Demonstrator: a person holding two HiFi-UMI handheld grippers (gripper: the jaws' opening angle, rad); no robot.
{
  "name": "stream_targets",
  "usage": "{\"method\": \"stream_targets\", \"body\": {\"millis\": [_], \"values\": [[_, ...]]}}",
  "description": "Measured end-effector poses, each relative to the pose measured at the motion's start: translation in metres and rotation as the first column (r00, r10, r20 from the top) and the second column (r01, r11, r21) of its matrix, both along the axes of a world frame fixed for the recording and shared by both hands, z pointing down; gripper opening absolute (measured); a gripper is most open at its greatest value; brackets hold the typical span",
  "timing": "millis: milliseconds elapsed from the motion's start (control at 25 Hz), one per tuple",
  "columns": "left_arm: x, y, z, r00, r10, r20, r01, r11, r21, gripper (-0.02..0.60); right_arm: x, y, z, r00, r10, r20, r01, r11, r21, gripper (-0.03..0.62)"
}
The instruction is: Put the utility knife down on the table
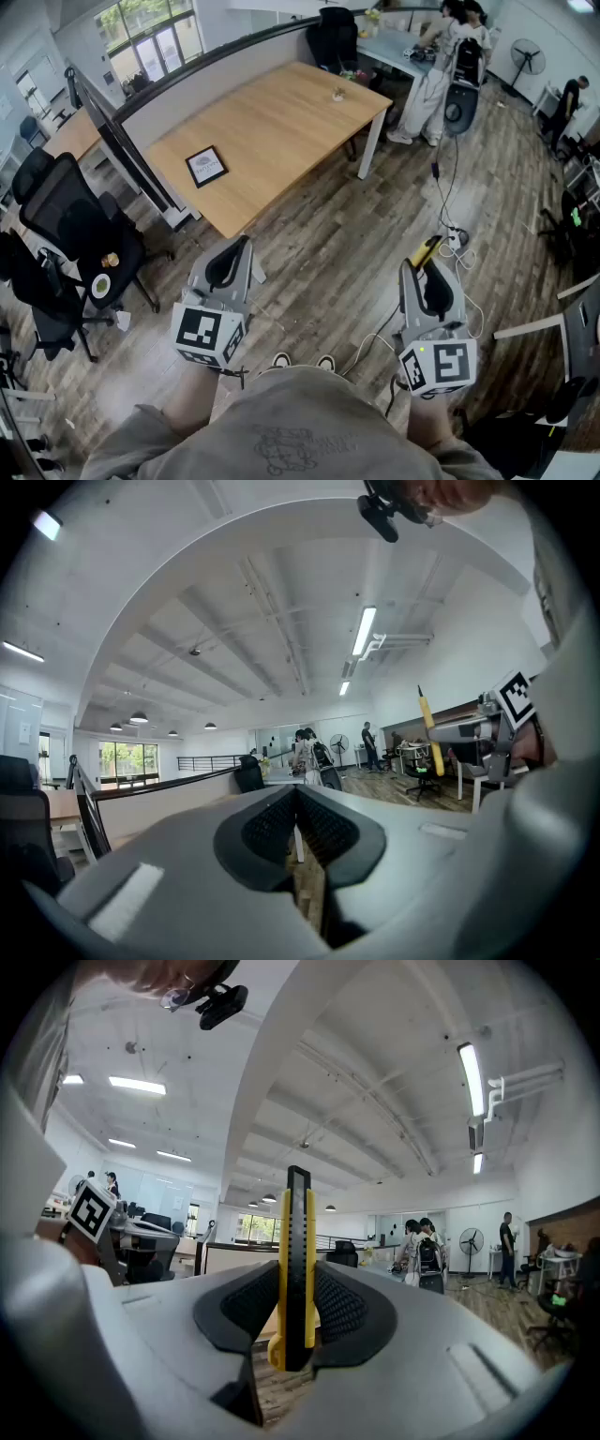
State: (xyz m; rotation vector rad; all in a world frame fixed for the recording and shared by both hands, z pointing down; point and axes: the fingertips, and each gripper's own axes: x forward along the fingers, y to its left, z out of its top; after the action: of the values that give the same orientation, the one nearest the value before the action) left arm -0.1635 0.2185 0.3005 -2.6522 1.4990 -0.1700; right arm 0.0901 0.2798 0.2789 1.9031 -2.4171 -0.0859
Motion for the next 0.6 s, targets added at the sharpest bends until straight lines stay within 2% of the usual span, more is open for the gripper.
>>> {"method": "stream_targets", "body": {"millis": [120,600], "values": [[0.008,-0.002,0.001,1.000,0.004,0.001,-0.004,1.000,-0.004,0.002,0.007,-0.002,-0.001,0.999,-0.010,0.031,0.010,1.000,-0.001,0.124],[0.064,-0.006,0.014,1.000,0.009,0.024,-0.008,1.000,-0.018,0.002,0.057,-0.009,0.019,0.999,-0.034,0.038,0.036,0.999,-0.035,0.124]]}}
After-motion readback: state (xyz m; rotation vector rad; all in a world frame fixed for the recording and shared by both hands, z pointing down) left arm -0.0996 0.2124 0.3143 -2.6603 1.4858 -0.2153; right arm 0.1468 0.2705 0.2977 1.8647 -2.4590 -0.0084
